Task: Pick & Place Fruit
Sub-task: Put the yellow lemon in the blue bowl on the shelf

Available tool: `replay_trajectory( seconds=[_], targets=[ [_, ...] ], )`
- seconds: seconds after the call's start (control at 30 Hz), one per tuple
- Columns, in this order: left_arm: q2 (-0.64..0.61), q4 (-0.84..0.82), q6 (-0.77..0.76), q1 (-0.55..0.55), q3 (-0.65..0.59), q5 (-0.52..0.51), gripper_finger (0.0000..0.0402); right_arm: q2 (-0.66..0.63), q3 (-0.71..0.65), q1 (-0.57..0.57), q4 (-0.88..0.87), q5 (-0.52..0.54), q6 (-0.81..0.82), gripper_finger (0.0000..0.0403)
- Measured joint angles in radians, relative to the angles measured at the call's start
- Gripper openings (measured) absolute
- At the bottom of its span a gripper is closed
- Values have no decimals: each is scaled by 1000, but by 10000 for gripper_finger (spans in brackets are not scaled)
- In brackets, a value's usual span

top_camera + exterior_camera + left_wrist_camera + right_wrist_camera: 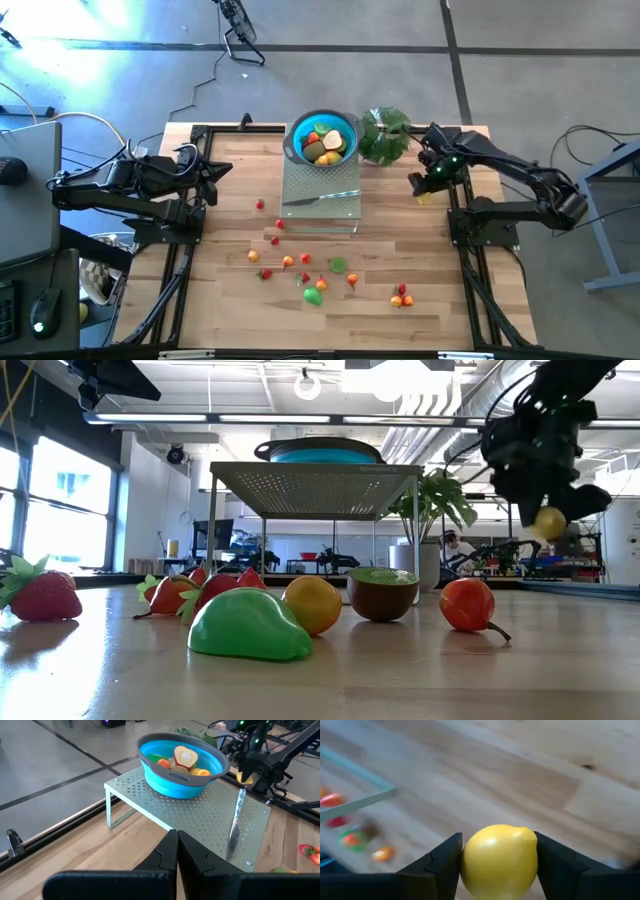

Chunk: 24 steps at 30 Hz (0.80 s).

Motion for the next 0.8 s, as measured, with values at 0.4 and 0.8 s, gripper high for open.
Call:
replay_trajectory(
  seconds=[0.4,0.8],
  targets=[
    [0,0,0,0,0,12,3,-184,6,66,155,-235,106,203],
    [0,67,-2,0,0,3,3,-243,6,198,850,-258,363,204]
  ],
)
